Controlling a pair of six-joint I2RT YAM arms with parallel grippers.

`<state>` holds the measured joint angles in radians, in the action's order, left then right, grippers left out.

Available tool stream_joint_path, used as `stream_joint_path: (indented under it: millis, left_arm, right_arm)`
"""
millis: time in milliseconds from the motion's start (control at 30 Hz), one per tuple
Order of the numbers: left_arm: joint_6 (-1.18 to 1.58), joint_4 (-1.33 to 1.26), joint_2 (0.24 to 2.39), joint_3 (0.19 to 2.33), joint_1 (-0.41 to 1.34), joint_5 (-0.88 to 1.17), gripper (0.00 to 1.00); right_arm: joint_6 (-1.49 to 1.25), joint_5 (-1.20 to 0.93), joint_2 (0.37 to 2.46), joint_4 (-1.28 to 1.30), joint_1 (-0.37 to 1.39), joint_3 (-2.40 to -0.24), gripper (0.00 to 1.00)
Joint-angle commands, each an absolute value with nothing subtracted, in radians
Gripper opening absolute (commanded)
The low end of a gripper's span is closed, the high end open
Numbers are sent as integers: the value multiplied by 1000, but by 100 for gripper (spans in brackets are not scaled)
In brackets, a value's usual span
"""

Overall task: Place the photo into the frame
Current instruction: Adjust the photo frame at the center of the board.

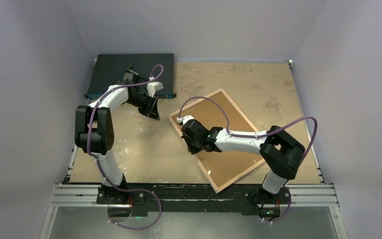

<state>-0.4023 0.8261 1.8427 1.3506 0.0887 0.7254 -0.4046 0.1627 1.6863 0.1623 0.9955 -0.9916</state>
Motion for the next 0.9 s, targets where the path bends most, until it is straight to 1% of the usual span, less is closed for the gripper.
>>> stream_joint_path:
  millis: [0,167,233,267,300,367,467,500,633,767,867]
  left_arm:
    - [-364,765,1879,1390,101,725,26]
    - [-358,742,1913,1396,122,700,26]
    - [-367,742,1928,1392,129,686,26]
    - [-374,744,1935,1389,130,683,24]
    - [-382,744,1940,1383,131,682,23]
    - [-396,741,1948,1367,130,676,19]
    - [-417,740,1960,1342,130,666,12]
    - [-422,736,1962,1334,130,662,10]
    - [-428,729,1973,1324,129,667,7]
    - [-431,731,1983,1330,129,680,6]
    - [-436,736,1988,1333,129,683,5]
  right_arm:
    - [-364,29,1665,109,1063,-1005,0]
    - [-351,12,1699,125,1091,-1034,0]
    - [-347,3,1709,135,1093,-1033,2]
    - [-345,3,1713,142,1094,-1032,5]
    - [-347,3,1716,147,1094,-1032,11]
    - [-346,-19,1709,152,1094,-1034,28]
    - [-373,-39,1678,160,1086,-1071,44]
    - [-372,-47,1671,153,1079,-1088,47]
    - [-365,-107,1655,85,1028,-1135,52]
    - [-382,-240,1650,-58,905,-1102,52]
    - [-406,-340,1686,-157,821,-1088,52]
